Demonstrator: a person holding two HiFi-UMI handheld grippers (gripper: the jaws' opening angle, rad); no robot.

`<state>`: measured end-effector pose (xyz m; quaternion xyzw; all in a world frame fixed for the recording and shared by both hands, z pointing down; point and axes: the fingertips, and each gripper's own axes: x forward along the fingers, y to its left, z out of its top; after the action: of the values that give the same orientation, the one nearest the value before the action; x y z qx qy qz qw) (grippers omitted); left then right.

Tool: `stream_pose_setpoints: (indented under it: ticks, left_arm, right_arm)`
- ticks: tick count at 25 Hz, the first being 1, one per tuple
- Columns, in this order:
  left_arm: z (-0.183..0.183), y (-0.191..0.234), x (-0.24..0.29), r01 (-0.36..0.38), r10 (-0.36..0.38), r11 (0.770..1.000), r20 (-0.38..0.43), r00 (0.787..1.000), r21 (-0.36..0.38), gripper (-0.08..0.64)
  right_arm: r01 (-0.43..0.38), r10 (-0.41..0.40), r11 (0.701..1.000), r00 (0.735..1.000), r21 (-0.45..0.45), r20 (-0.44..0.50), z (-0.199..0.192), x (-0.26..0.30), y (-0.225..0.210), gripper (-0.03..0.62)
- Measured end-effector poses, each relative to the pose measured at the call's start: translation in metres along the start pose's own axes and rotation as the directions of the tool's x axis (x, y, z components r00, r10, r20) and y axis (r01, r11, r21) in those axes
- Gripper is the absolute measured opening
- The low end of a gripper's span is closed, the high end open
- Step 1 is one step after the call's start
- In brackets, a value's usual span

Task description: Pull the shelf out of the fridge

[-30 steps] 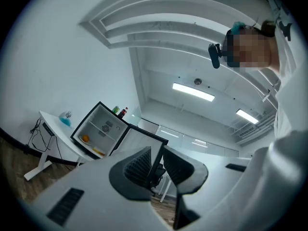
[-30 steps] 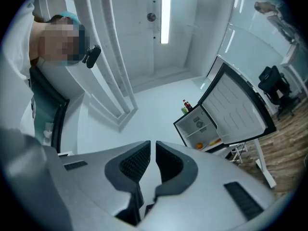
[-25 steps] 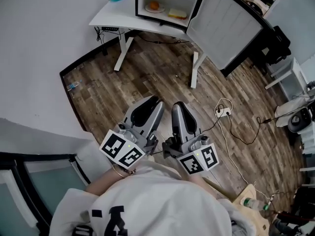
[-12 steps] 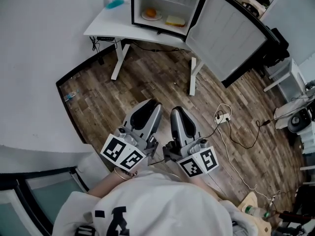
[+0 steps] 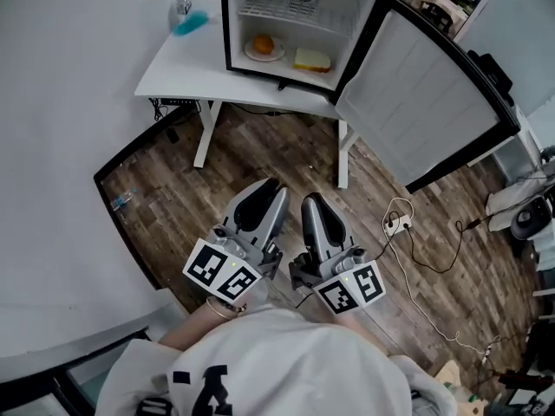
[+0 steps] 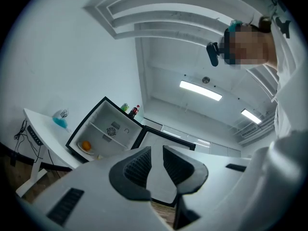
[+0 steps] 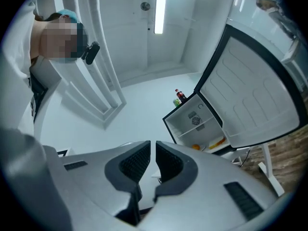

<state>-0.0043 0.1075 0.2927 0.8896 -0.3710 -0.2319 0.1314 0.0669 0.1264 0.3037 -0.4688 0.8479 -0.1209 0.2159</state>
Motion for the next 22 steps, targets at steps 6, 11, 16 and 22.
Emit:
stream_pose_setpoints:
  ticks: [6, 11, 16, 22]
  left_arm:
    - [0.021, 0.054, 0.045, 0.044, -0.044, 0.999, -0.010, 0.999, 0.009, 0.081]
    - [0.026, 0.086, 0.066, 0.070, -0.070, 0.998, -0.035, 0.997, -0.001, 0.081]
    - [0.023, 0.101, 0.074, 0.068, -0.069, 0.997, -0.045, 0.997, -0.030, 0.081]
    - [0.033, 0.114, 0.078, 0.061, -0.061, 0.998, -0.031, 0.998, -0.020, 0.081]
  right_arm:
    - [0.046, -0.045, 0.999, 0.998, -0.018, 0.053, 0.005, 0.069, -0.026, 0.054]
    - [0.090, -0.089, 0.996, 0.994, -0.010, 0.070, -0.001, 0.102, -0.039, 0.054]
    - [0.102, -0.101, 0.995, 0.993, -0.010, 0.064, -0.003, 0.117, -0.046, 0.054]
    - [0.077, -0.077, 0.997, 0.996, -0.006, 0.053, -0.008, 0.134, -0.042, 0.054]
